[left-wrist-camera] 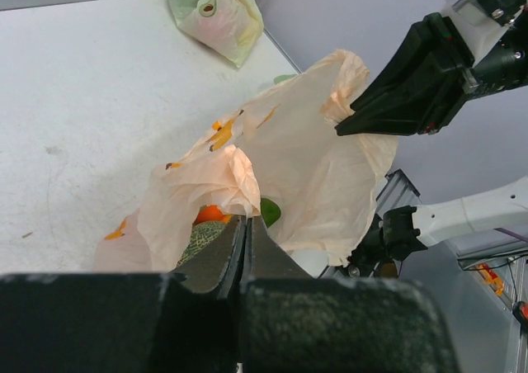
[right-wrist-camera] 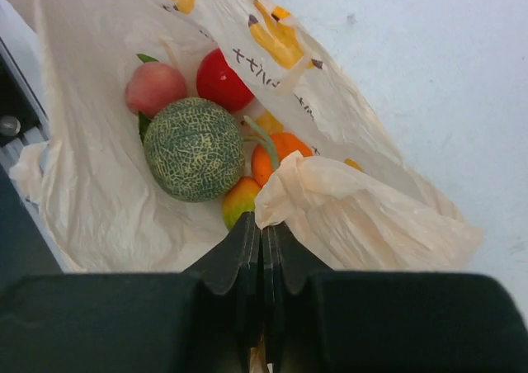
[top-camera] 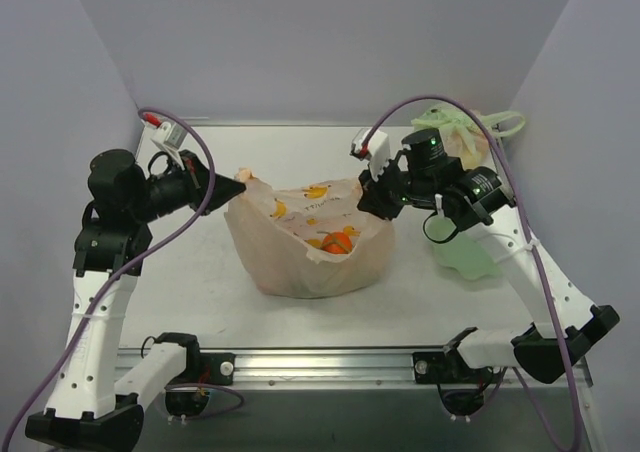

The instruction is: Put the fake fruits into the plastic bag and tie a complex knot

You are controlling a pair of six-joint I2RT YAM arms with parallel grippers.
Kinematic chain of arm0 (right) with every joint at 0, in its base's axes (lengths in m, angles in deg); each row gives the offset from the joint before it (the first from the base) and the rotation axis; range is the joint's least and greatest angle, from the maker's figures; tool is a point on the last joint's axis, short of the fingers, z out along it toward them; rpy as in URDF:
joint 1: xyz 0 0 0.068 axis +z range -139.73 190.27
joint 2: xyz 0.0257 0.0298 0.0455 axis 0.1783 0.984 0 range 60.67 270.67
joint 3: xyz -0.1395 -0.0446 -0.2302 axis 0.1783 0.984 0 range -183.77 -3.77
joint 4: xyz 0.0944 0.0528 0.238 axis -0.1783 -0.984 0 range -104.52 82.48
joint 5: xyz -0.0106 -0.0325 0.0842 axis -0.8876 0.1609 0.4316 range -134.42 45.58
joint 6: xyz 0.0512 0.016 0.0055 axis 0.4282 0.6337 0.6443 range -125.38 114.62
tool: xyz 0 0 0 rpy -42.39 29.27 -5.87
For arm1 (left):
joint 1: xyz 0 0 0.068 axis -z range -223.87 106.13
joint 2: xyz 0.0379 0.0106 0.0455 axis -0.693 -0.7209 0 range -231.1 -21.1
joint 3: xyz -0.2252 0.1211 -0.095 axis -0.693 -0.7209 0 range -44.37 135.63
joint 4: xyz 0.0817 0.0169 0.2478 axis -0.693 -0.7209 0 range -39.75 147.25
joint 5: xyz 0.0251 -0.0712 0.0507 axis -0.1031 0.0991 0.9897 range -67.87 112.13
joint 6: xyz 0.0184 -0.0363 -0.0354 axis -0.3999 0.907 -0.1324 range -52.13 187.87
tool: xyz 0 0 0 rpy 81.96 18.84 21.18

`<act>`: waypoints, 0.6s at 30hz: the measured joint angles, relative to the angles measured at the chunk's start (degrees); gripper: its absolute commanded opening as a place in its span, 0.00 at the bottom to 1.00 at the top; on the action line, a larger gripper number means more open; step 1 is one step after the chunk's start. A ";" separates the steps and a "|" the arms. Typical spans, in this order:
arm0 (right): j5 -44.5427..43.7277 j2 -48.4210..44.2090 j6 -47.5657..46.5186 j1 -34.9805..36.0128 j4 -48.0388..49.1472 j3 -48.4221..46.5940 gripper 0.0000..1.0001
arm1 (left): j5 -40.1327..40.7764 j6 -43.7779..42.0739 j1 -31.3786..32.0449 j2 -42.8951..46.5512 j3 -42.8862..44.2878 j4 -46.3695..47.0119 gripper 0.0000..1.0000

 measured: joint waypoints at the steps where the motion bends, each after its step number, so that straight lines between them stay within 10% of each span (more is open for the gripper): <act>1: 0.70 0.04 0.17 -0.48 0.04 -0.63 0.00 | 0.22 -0.07 0.00 -0.61 0.96 -0.13 0.00; 10: 12.44 -6.14 10.03 -23.80 11.06 -4.81 0.00 | 1.27 -1.79 -4.85 -8.26 15.28 1.88 0.00; 18: 20.96 -15.10 13.25 -28.85 21.73 15.21 0.00 | -2.54 -5.05 -11.08 -2.51 -3.21 7.76 0.00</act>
